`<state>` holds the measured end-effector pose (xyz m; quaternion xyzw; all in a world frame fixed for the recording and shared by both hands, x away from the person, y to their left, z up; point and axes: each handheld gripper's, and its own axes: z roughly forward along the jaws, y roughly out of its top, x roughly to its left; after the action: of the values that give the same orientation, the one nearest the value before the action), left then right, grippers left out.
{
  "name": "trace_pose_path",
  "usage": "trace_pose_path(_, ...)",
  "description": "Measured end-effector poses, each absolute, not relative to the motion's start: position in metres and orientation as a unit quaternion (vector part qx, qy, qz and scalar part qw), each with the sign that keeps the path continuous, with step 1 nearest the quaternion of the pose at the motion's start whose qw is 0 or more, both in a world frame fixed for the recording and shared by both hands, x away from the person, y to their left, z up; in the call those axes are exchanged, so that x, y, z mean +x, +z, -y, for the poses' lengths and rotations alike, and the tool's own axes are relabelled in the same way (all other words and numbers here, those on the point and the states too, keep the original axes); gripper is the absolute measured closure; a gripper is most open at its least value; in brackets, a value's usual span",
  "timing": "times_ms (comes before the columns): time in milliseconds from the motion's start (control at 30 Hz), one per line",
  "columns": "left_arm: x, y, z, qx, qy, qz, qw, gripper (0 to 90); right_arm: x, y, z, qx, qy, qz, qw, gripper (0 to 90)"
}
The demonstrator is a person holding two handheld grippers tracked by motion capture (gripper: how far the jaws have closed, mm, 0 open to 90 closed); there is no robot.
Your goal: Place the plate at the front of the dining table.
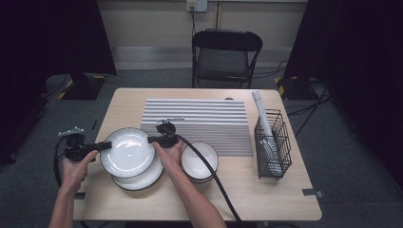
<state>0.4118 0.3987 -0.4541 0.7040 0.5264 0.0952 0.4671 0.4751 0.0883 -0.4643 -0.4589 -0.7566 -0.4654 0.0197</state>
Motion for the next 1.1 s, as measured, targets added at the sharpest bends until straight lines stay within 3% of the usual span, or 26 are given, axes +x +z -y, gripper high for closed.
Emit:
trace_pose_path(267,0.417,-0.454,-0.397,0.697,0.102,-0.529,0.474,82.0,0.477,-0.462,-0.087,-0.462,-0.468,0.753,0.005,84.7)
trace_pose_path(633,0.417,-0.451,-0.392,0.701,0.112,-0.524,0.471,83.7,0.481,-0.473,-0.088,-0.475,-0.468,0.743,0.061,78.2)
trace_pose_path(1100,0.41,-0.451,-0.401,0.69,0.092,-0.526,0.489,77.7,0.48,-0.472,-0.084,-0.469,-0.479,0.74,0.047,83.8)
